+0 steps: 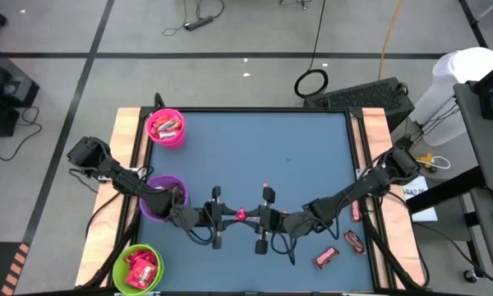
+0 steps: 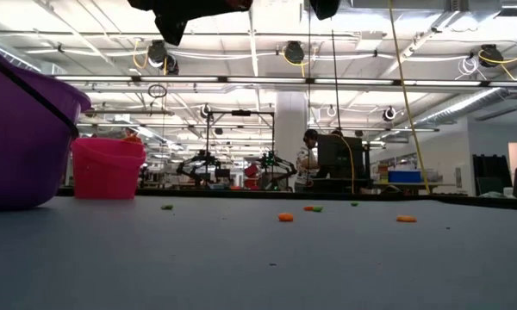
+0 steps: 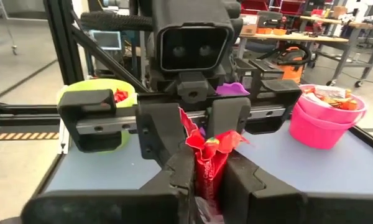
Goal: Organize candy in baskets
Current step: Put the red candy into the green bucket
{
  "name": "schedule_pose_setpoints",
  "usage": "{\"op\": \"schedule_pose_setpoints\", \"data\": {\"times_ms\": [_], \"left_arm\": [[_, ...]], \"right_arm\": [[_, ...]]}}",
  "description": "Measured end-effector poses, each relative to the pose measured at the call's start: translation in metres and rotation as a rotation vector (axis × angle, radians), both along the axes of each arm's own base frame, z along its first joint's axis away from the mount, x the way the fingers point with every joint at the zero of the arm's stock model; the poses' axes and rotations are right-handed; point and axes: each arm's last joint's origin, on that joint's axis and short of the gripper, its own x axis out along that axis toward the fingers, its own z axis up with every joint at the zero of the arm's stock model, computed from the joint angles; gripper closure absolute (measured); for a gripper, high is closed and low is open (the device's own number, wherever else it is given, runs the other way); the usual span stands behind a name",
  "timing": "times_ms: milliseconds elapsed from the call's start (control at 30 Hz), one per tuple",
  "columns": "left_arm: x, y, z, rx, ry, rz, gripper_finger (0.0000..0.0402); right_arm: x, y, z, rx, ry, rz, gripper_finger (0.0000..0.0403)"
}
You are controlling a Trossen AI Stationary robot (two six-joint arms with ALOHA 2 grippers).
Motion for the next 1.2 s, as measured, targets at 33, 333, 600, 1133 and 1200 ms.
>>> {"op": "schedule_pose_setpoints", "data": {"times_ms": [33,333,600,1133,1200], "left_arm": [[0.000,0.000,0.000,0.012,-0.002,-0.004,0.0352],[-0.015,-0.006,0.011,0.035,0.037,-0.050,0.0369],[-0.049,-0.017,0.042,-0.063,0.284,-0.214,0.0369],[-0.139,-0.054,0.045,-0.621,1.233,-0.090,0.0368],[-0.150,-0.061,0.044,-0.653,1.267,-0.055,0.0368]], "right_arm": [[0.000,0.000,0.000,0.002,-0.003,0.007,0.0362],[-0.018,0.020,0.010,-0.098,0.036,0.113,0.0262],[-0.046,0.049,0.009,-0.168,0.122,0.220,0.0213],[-0.050,0.046,-0.009,-0.110,0.268,0.180,0.0214],[-0.049,0.044,-0.009,-0.114,0.275,0.175,0.0213]]}}
